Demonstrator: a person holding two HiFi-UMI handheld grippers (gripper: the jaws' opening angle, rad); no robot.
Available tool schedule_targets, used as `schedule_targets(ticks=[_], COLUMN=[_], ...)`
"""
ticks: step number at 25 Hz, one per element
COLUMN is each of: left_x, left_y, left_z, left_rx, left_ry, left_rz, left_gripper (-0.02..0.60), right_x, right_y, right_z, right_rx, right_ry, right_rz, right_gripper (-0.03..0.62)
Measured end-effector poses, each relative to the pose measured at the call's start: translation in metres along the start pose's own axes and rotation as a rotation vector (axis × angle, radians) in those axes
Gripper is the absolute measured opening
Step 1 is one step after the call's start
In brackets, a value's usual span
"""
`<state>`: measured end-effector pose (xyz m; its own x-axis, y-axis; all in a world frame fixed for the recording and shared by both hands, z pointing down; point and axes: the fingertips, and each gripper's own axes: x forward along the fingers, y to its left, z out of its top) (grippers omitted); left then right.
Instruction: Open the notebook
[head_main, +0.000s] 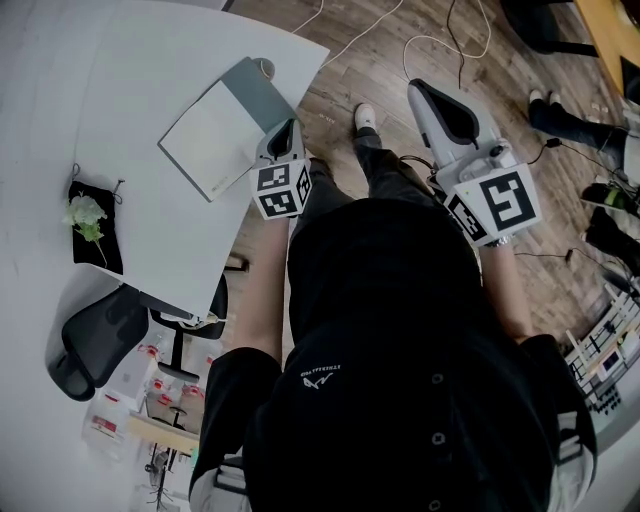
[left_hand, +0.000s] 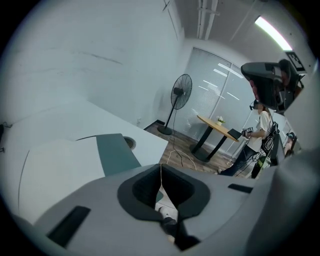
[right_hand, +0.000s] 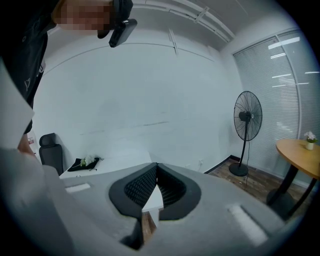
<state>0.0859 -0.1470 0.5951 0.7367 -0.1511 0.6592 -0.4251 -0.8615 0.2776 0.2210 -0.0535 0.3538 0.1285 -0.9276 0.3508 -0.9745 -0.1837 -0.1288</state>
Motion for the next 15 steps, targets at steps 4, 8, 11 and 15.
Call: schedule_targets(ticks=[4,8,11,15], left_x=[-0.020,-0.045,-0.065,-0.092], left_y=[0.000,-0.006,-0.007,-0.002], left_z=[0.017,0.036,0.049,0.063], left_rx=[-0.002,-0.005,-0.001,0.001], left_ry=[-0.057,-0.129,-0.178,-0.243], left_rz=[-0.005,-0.017,-0.014,0.011], left_gripper=[0.006,0.006,0.006,0.006], right_x=[0.003,0.006,0.010,0.015], right_y=[0.013,0.026,0.040,0.061], right_z=[-0.004,-0.011,-0.015,-0.019], right_rx=[-0.003,-0.005,-0.009,-0.019], right_ry=[0.009,0.023,0.032,0.043], right_rz=[0.022,0.051,0.072,0.105], right_gripper=[0.005,0.005,0.005,0.005])
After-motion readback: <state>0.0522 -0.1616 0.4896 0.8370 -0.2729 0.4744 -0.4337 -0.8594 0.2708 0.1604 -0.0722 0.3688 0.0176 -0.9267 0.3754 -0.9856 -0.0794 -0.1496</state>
